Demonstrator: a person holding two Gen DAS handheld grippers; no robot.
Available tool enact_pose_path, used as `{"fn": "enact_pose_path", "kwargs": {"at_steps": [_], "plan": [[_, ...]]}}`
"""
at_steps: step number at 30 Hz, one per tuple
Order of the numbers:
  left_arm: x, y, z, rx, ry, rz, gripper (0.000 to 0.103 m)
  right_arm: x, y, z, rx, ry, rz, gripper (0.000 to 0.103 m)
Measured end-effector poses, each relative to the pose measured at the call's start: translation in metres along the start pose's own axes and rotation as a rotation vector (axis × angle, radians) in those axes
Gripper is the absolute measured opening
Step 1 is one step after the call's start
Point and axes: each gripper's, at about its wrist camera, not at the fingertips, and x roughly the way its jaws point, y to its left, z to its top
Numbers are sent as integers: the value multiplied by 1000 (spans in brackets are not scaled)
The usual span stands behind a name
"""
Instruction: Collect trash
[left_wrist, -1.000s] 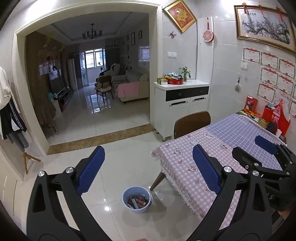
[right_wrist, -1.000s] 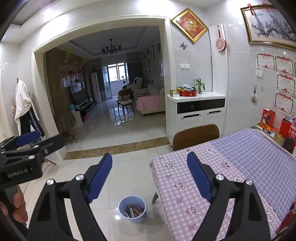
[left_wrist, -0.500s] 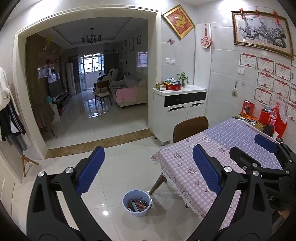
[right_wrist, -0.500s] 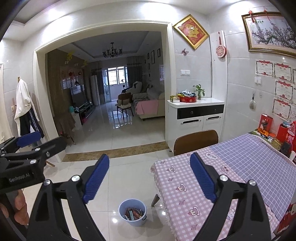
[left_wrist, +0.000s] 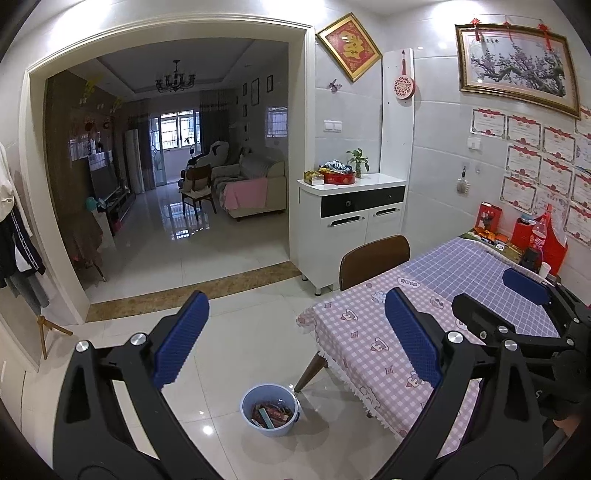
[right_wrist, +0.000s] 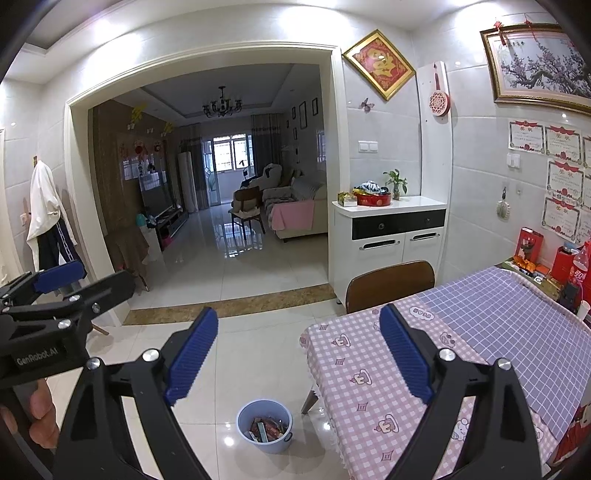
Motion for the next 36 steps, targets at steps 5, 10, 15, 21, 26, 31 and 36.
{"fn": "enact_pose_path", "kwargs": {"at_steps": [5,10,15,21,26,31,36], "plan": [[1,0,1,1,1,3,94,2,-1,1,1,4,3,88],[3,-2,5,4,-1,4,94,6,-1,3,1,8,6,88],[8,0,7,-6,8,7,94,12,0,3,-3,12,6,88],[13,1,5,-16,16,4,94,15,-1,3,-1,9,3,88],[15,1,4,-14,19,1,94,17,-1,2,1,12,0,88],[19,1,3,-15,20,-4,94,21,-1,4,2,14,3,88],[22,3,5,-18,22,-8,94,23,1,5,2,12,0,88]]}}
